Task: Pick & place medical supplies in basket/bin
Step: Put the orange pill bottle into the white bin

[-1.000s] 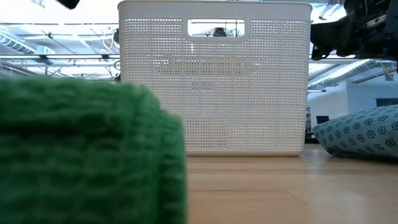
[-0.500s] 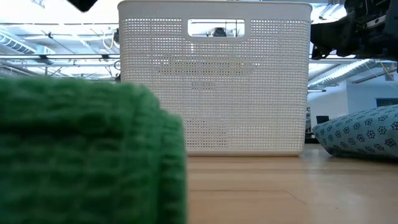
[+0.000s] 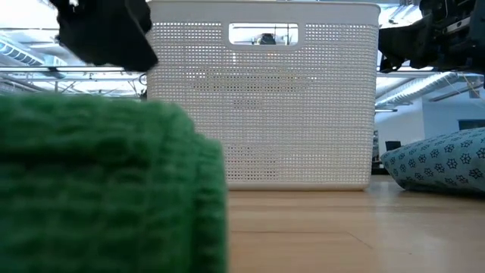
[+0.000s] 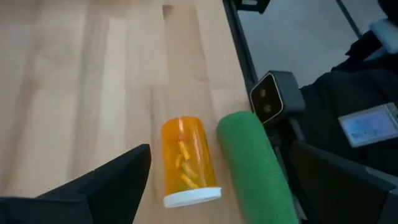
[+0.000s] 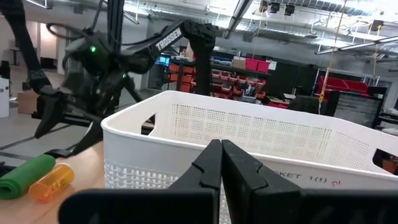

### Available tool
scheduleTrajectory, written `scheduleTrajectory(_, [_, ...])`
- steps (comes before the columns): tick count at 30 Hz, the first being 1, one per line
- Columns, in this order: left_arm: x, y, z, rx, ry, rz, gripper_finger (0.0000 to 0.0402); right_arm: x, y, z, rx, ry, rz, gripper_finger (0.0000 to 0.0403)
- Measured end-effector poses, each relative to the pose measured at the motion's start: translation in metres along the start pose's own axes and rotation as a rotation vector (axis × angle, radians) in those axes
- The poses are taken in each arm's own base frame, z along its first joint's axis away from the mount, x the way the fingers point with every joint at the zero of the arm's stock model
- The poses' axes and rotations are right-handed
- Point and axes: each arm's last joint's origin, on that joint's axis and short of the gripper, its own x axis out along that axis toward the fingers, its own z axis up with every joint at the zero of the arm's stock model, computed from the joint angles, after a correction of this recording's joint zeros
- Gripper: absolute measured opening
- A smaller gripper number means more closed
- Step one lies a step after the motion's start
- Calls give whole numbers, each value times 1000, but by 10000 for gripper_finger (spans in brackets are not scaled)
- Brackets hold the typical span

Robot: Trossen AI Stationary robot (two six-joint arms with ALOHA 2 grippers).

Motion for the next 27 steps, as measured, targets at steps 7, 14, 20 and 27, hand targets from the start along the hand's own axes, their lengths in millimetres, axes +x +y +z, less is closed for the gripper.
scheduleTrajectory(7, [25,4,-18,-18,62,16,375,0,0,1,2,-14,-2,0])
scheduleTrajectory(14, [39,11,-26,-36,107,24,376,0,0,3,-13,-27,-4,0])
scheduleTrajectory(20, [41,18,-22,-17,102,39,376,0,0,2,-5,-23,-4,0])
scheduleTrajectory(27, [41,27,-25,-32,173,53,346,0,0,2,-4,-19,-3,0])
